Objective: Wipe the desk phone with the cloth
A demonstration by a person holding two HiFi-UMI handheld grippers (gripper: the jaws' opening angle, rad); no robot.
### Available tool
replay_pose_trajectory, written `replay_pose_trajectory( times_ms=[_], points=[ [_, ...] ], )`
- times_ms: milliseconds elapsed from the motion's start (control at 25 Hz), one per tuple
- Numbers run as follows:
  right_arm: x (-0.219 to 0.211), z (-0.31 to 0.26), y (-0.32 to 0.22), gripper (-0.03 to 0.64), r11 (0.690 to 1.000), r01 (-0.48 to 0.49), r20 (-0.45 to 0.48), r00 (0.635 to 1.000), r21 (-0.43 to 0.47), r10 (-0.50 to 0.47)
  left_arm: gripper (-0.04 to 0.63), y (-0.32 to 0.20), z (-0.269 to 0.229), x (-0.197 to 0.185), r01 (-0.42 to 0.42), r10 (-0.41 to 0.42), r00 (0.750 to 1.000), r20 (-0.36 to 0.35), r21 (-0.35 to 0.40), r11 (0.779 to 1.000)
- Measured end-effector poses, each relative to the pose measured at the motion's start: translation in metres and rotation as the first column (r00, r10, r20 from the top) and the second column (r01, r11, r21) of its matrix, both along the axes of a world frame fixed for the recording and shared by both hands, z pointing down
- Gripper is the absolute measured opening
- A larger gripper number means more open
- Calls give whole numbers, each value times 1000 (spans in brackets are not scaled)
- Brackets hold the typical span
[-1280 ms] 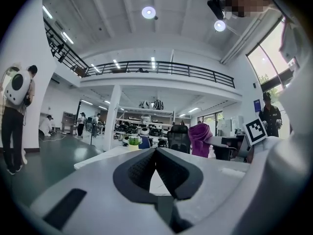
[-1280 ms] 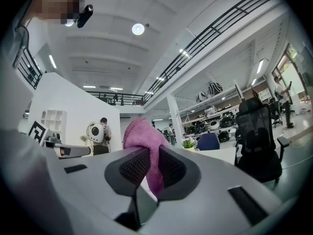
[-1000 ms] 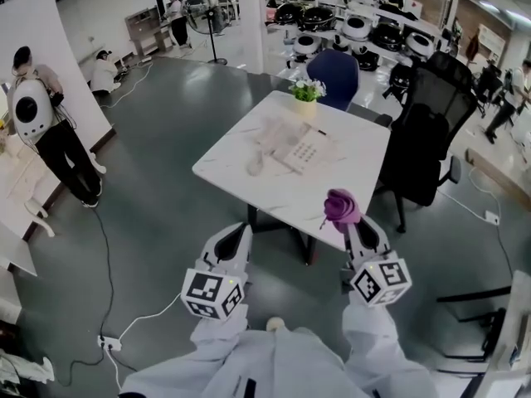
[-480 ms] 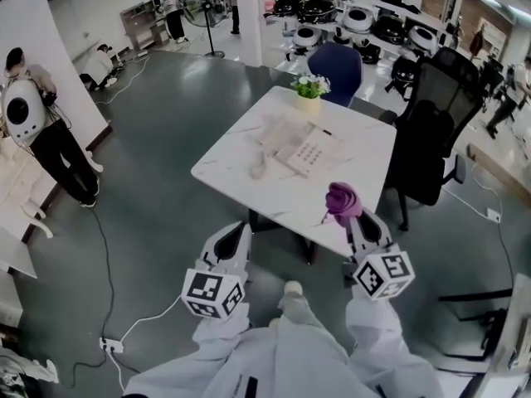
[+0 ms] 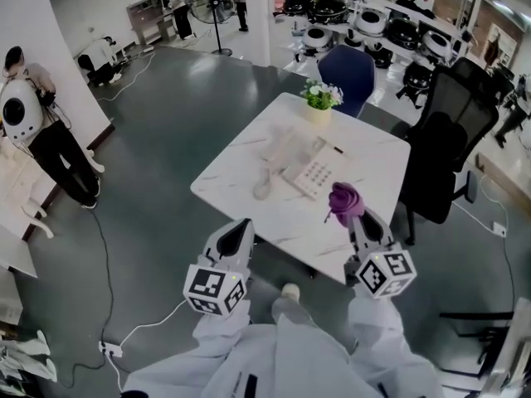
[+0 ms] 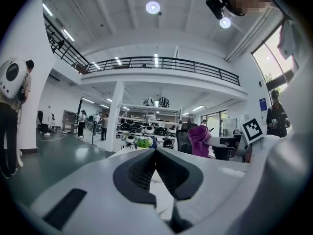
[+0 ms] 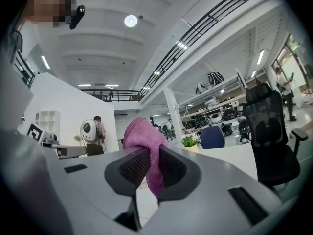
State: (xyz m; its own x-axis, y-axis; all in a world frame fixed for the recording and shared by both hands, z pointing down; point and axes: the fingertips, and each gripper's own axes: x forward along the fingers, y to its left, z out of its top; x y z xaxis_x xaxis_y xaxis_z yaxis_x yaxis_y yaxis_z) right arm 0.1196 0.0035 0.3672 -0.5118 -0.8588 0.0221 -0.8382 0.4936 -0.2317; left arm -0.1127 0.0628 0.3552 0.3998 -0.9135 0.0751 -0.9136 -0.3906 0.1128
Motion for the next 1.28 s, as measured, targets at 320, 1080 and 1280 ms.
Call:
replay_pose_trajectory(
  times_ms=[320, 1080, 1280],
  points=[
    [6, 10, -69, 35, 1000, -14, -2, 1000, -25, 14, -2, -72, 9, 8, -24, 24, 1000, -3, -24, 999],
    [24, 32, -176, 37, 994, -76, -53, 996, -83, 72, -2, -184, 34, 28, -86, 85, 996, -25, -72, 994],
    [27, 35, -192, 37, 989, -108, -61, 993, -100, 103, -2, -204, 39, 31, -114, 112, 993, -30, -95, 989]
  ],
)
